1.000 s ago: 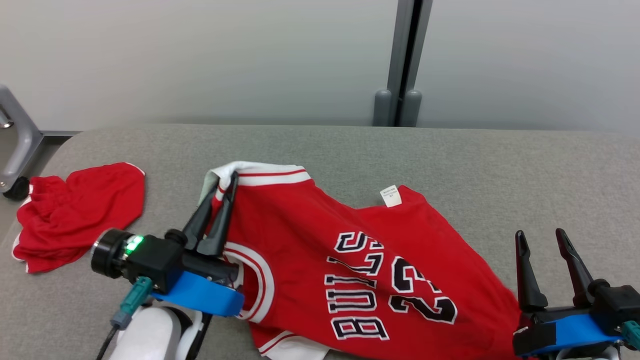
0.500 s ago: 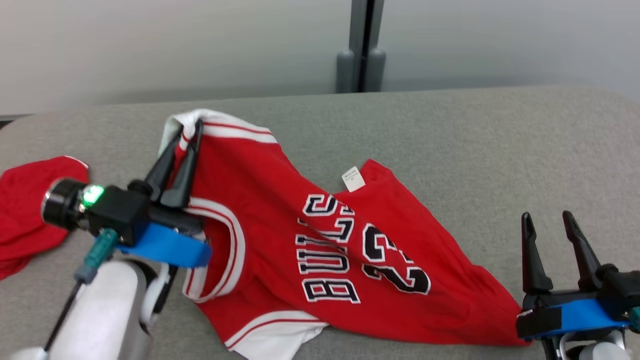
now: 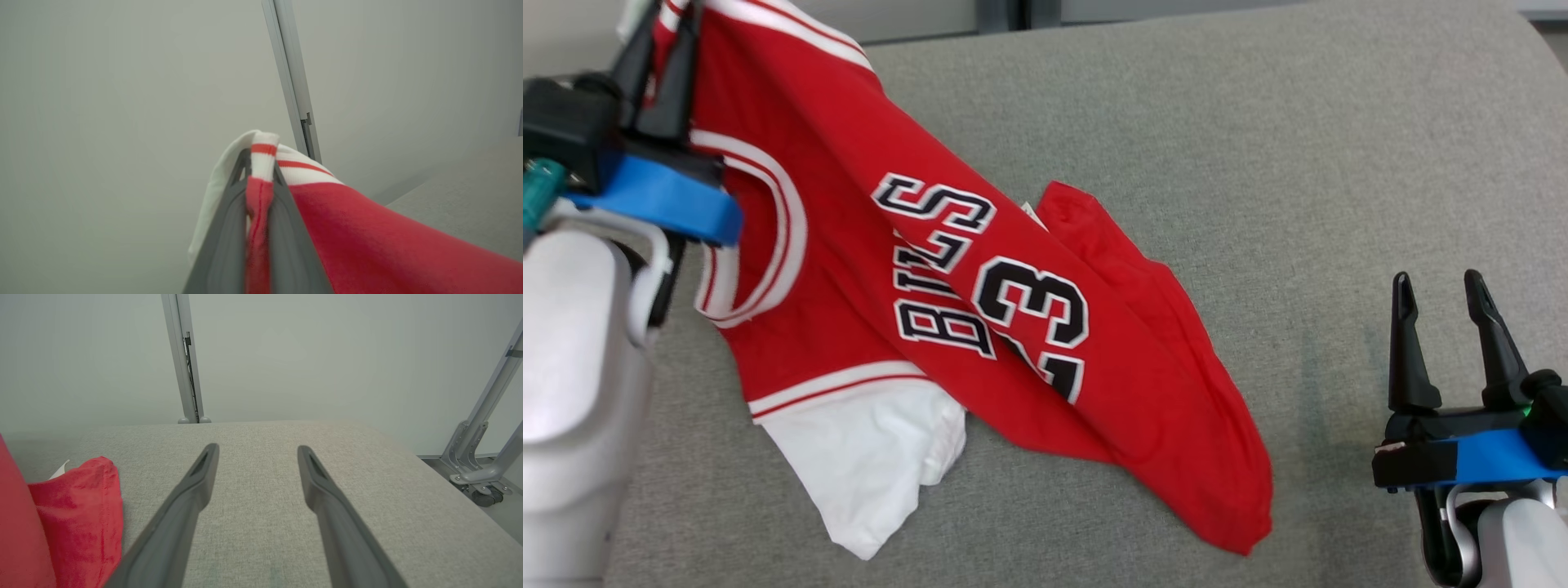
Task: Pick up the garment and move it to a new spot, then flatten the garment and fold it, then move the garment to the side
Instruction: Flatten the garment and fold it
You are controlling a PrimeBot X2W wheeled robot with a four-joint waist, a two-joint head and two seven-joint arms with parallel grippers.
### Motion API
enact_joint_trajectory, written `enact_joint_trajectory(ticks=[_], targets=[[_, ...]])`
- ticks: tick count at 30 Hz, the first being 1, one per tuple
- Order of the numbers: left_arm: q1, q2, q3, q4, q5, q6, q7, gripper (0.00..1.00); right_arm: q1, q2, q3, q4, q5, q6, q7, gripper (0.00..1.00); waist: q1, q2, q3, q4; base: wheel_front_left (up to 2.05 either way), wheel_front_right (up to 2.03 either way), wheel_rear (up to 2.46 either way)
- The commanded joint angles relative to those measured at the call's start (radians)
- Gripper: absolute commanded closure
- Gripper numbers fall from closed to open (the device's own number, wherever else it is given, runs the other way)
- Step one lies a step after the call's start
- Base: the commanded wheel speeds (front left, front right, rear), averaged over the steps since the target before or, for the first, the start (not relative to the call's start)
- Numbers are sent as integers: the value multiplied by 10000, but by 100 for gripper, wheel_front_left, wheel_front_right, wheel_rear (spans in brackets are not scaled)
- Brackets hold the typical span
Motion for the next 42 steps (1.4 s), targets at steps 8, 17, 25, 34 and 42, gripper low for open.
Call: enact_joint_trajectory(ticks=[8, 17, 25, 34, 42], targets=[[-1697, 120, -125, 2611, -116, -62, -422, 100, -470, -10, -23, -68, 41, 5, -37, 0, -2, 0, 581, -281, 0, 0, 0], [-1184, -293, -105, 4196, -430, -70, -555, 0, -278, -9, -96, 116, 46, 5, -37, 0, -2, 0, 208, -142, 0, 0, 0], [1028, -512, 741, 2505, -662, 302, -563, 0, 53, -10, -97, 250, -40, 5, -37, 0, -2, 0, -578, 320, 0, 0, 0], [3548, -1146, 1722, -192, -321, 752, -555, 0, 477, -9, -188, 442, -181, 5, -35, 0, -2, 0, -1324, 903, 0, 0, 0], [5876, -2065, 2573, -2539, 197, 1130, -555, 0, 796, -12, -178, 601, -237, 5, -35, 0, -2, 0, -1827, 1327, 0, 0, 0]])
